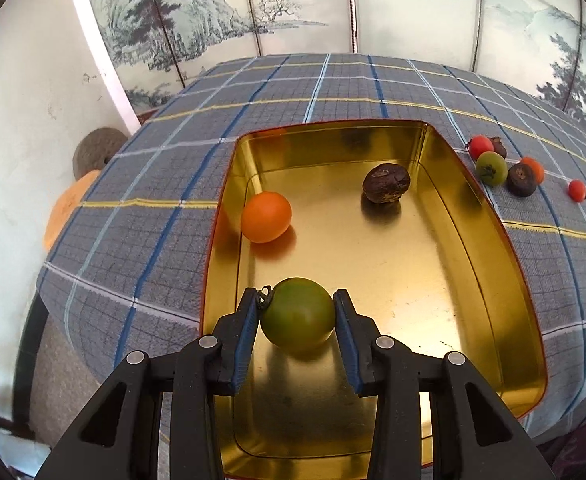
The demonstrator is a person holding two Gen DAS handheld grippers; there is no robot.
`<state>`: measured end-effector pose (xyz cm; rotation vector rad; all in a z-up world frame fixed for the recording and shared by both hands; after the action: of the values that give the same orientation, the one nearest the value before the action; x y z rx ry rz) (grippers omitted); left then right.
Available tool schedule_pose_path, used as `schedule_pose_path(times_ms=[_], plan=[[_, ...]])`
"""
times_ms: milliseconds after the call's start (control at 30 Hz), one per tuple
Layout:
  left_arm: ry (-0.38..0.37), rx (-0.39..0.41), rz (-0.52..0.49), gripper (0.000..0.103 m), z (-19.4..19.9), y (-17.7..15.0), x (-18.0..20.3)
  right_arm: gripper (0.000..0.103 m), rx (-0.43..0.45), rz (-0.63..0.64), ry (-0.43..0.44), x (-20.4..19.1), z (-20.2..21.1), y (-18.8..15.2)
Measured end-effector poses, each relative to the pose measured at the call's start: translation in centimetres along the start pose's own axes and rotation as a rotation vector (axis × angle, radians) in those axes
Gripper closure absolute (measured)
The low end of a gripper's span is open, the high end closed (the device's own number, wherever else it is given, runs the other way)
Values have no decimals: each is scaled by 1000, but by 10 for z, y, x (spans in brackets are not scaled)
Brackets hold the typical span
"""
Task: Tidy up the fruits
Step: 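Carry the lime into the tin and release it while the right gripper grasps a large orange, then lower the large orange into the tin and open the right gripper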
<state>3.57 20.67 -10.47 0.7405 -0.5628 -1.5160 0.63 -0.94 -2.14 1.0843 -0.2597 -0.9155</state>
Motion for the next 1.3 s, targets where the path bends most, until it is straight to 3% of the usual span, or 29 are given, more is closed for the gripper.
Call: schedule_pose_path(times_ms=[300,467,600,867,1300], plan=[[-1,31,-32,61,0,1,-1,66,-17,15,22,-20,-7,5],[-32,63,-6,45,6,6,-3,66,-23,25,36,-30,-15,11],[-36,89,11,43,14,9,-6,66,-26,32,63,-38,-28,20],[-61,104,75,40,28,8,-14,66,-57,13,129,-50,-82,37],[-46,111,101,37,41,-2,-27,66,-148,-12,139,-58,-163,41]])
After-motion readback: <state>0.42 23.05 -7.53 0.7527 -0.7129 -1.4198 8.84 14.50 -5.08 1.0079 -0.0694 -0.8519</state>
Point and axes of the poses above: each gripper's, at about its wrist camera, not at the fingertips, and z roughly against the way its jaws point, x to its right, y to its top, the point moved 9 cm from there along -z, roughly the way its jaws point, and after that the axes turned 11 degrees about x, right-handed, at the moved point
